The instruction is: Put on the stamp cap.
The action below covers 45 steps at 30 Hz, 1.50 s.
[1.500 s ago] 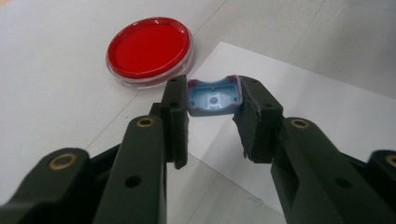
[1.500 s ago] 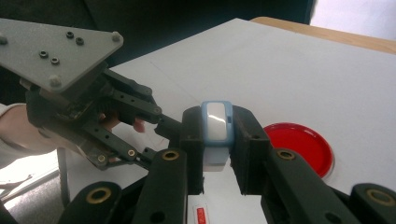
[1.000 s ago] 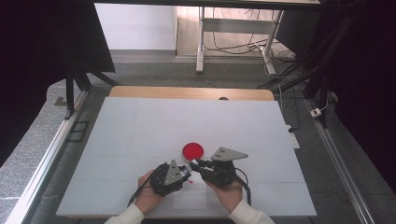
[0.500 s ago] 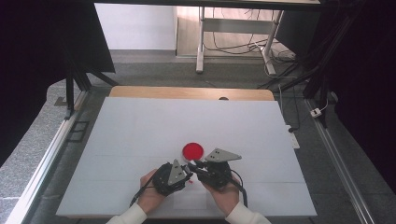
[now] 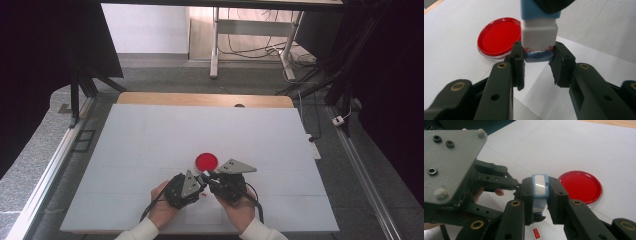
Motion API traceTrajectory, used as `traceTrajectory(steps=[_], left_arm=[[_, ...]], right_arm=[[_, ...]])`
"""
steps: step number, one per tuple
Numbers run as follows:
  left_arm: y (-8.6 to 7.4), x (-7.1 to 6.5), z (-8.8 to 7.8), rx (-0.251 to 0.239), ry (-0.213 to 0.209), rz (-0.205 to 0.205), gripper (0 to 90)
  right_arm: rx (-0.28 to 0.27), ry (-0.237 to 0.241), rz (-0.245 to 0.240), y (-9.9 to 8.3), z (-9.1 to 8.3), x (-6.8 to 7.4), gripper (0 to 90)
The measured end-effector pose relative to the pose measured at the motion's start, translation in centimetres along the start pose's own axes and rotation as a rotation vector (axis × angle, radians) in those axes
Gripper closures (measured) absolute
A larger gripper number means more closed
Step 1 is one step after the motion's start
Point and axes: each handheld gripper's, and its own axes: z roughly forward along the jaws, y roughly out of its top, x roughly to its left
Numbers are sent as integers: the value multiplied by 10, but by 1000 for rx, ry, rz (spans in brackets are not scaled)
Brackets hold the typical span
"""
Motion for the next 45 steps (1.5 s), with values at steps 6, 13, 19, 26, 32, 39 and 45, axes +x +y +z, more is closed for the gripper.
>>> traceTrajectory(steps=[6,13,19,26,32,39,45], left_arm=[[2,-1,2,6,0,-5,654],[5,-2,6,29,11,-3,654],[6,-4,9,45,16,3,654],[6,-4,10,51,10,-4,654],[6,-4,11,64,5,-6,653],[5,-4,14,82,1,-2,653],[4,-4,14,85,-3,-2,653]], right_arm=[[8,-8,6,0,0,-1,753],[21,-33,3,-2,2,-1,753],[44,-61,-16,-2,3,1,754],[52,-62,-22,-2,4,2,754],[62,-65,-26,-2,6,3,754],[86,-69,-32,-4,8,3,754],[91,-65,-26,-4,9,2,754]])
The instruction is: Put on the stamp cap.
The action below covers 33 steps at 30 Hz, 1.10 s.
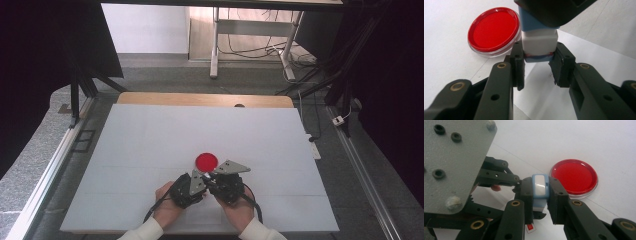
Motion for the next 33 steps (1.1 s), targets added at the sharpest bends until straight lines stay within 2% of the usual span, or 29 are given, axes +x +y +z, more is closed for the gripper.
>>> traceTrajectory(steps=[19,21,27,33], left_arm=[[-2,-1,4,25,-8,6,652],[-3,-1,5,30,-11,10,652],[-3,0,3,14,-14,3,649],[-2,-2,2,1,4,5,650]], right_arm=[[30,10,-2,-3,4,-1,754],[34,-1,-2,-3,5,-1,754],[47,14,-17,-4,6,-1,754],[46,17,-18,-3,5,-2,755]])
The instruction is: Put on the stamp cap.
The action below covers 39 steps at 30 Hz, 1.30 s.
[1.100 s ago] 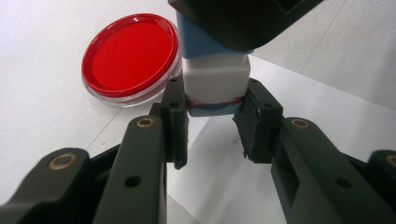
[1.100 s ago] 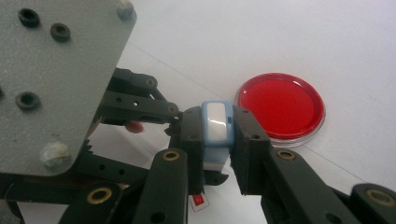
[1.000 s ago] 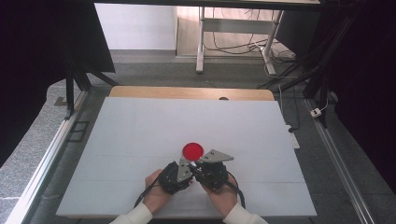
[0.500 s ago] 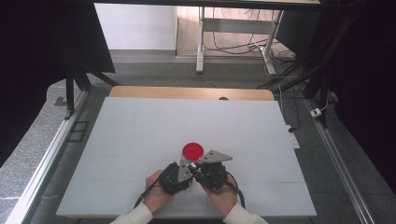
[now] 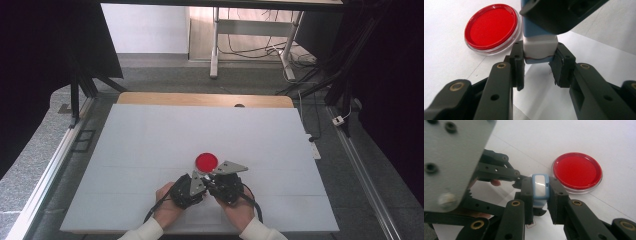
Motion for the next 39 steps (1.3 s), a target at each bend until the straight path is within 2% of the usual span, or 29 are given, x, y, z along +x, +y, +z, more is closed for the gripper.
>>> traceTrajectory(steps=[4,8,17,20,22,24,26,29,33,39], left_arm=[[2,-3,-3,-9,25,8,651],[3,-3,-4,-16,28,13,652],[4,-5,-4,9,38,53,650],[4,-5,-6,-1,44,56,649],[4,-2,-7,-8,17,41,649],[2,-1,-5,1,16,29,647],[1,0,-4,-13,6,5,643],[1,2,-6,-25,4,0,635],[-1,4,-6,-34,2,-28,574],[-4,9,-8,-29,-7,-48,484]], right_arm=[[11,-3,-18,1,0,1,756],[15,-1,-20,3,-2,0,757],[45,29,-9,4,0,-4,759],[38,40,2,3,0,-6,758],[28,48,7,4,-2,-7,757],[9,57,17,3,-2,-8,757],[6,64,15,3,-2,-9,756],[-7,67,4,3,-3,-11,756],[-26,70,7,4,-5,-12,756],[-46,79,11,5,-9,-15,755]])
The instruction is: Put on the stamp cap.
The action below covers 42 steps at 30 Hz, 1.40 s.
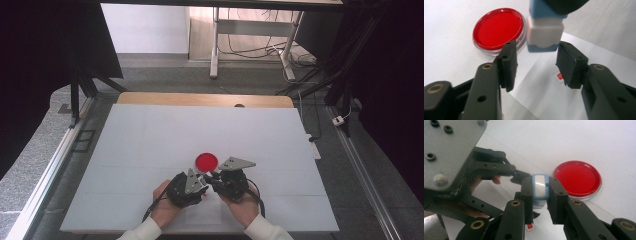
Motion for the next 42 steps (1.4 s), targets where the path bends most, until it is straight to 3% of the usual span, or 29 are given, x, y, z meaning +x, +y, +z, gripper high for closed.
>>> traceTrajectory(steps=[9,19,42], left_arm=[[-12,14,-18,-23,-23,-57,358],[-33,36,-50,-47,-16,-114,351],[-79,59,-92,-60,28,-210,341]], right_arm=[[-38,16,5,3,-8,-11,755],[-74,6,15,5,-18,-26,755],[-127,-18,1,10,-35,-49,754]])
